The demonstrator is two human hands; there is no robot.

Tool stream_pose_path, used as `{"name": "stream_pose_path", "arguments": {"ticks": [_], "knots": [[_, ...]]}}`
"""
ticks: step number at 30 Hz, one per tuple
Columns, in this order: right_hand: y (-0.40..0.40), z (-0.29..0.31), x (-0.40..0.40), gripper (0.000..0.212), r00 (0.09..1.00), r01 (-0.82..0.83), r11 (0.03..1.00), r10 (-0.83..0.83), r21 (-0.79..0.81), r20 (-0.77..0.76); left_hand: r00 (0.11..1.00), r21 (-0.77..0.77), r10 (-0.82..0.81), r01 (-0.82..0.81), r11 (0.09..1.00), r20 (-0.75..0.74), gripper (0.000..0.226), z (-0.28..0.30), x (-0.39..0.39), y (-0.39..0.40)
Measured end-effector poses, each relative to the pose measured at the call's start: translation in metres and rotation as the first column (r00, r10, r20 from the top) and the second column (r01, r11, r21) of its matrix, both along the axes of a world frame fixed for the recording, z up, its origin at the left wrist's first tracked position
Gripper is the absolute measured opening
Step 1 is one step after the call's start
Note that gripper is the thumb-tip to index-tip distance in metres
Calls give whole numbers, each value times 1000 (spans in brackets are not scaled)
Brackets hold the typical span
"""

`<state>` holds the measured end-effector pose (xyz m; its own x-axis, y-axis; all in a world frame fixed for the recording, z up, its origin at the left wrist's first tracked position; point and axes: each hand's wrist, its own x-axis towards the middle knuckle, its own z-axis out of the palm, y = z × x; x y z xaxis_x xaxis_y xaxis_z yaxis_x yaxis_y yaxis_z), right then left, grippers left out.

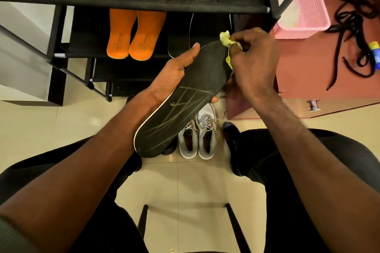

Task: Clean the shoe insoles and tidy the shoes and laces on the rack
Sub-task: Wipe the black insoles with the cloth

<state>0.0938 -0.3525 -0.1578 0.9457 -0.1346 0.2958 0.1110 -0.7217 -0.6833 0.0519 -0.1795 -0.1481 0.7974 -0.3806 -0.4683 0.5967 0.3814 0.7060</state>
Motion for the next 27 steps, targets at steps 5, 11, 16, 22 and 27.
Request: {"name": "stream_pose_path", "arguments": {"ticks": [5, 11, 16, 22, 27], "knots": [[12, -3, -10, 22, 995, -96, 994, 97, 56, -20, 1000, 65, 27, -27, 998, -6, 50, -1, 1, -1], [40, -7, -37, 20, 890, -422, 882, 447, 210, -90, 983, 228, 125, -153, 962, 133, 76, -1, 4, 9], [27, 3, -25, 21, 870, -170, 787, 403, 593, -285, 971, 233, 156, -196, 952, 179, 43, 3, 16, 16], [-9, 0, -2, 30, 850, 323, 470, 239, 822, -470, 976, 107, 189, -201, 974, 110, 48, 4, 17, 19], [-4, 5, -3, 33, 732, 444, 226, 466, 867, -497, 976, 85, 197, -190, 978, -88, 33, 6, 14, 21]]}}
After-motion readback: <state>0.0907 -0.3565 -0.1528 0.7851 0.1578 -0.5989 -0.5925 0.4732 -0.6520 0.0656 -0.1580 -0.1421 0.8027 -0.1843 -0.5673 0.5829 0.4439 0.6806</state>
